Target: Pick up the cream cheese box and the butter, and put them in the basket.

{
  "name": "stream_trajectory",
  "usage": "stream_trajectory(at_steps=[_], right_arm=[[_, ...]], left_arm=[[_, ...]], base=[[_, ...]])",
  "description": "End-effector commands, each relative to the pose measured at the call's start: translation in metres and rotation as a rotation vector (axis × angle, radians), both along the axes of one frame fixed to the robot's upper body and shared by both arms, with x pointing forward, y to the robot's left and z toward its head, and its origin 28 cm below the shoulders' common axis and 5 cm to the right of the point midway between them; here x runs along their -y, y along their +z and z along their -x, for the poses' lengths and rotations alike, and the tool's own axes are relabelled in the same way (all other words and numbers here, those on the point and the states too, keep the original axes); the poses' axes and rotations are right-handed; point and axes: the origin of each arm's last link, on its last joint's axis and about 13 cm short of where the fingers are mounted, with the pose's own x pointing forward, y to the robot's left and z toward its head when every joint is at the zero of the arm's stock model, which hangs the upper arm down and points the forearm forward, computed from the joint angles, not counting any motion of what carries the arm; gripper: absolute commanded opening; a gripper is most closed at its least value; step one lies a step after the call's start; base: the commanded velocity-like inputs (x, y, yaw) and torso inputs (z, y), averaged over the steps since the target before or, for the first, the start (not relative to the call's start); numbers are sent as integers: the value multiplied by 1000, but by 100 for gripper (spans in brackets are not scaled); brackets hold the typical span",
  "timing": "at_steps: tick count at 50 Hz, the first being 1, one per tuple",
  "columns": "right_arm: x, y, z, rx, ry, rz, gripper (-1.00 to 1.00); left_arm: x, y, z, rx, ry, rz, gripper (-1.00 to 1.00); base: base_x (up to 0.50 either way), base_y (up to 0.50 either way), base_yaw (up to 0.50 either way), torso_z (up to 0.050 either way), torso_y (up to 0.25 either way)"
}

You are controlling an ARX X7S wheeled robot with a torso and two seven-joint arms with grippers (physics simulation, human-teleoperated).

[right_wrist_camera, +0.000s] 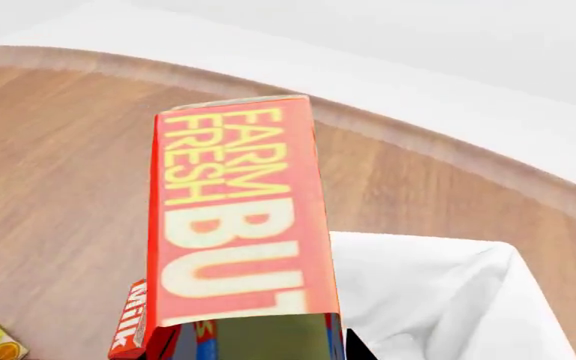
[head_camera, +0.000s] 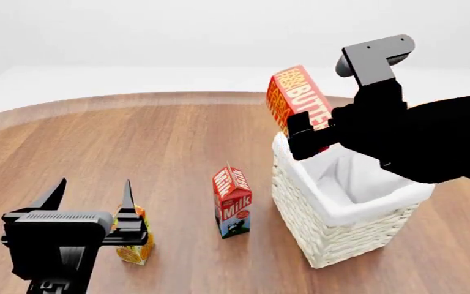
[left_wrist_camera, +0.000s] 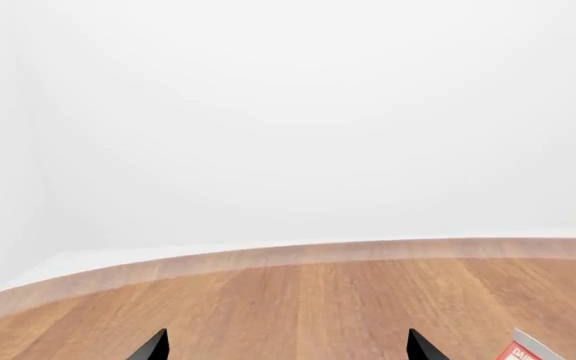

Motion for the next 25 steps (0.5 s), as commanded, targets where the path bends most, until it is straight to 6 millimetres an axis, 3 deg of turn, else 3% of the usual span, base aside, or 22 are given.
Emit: stream_trajectory(at_steps=[1,25], right_arm=[[19,12,-1,41,-85,8,-100],[39,0,3,-12,-150,66,-100]], left_arm=[[1,1,0,1,-2,0,100],[1,2,1,4,-3,-1,100]], base=[[0,0,0,0,0],[0,0,0,0,1]])
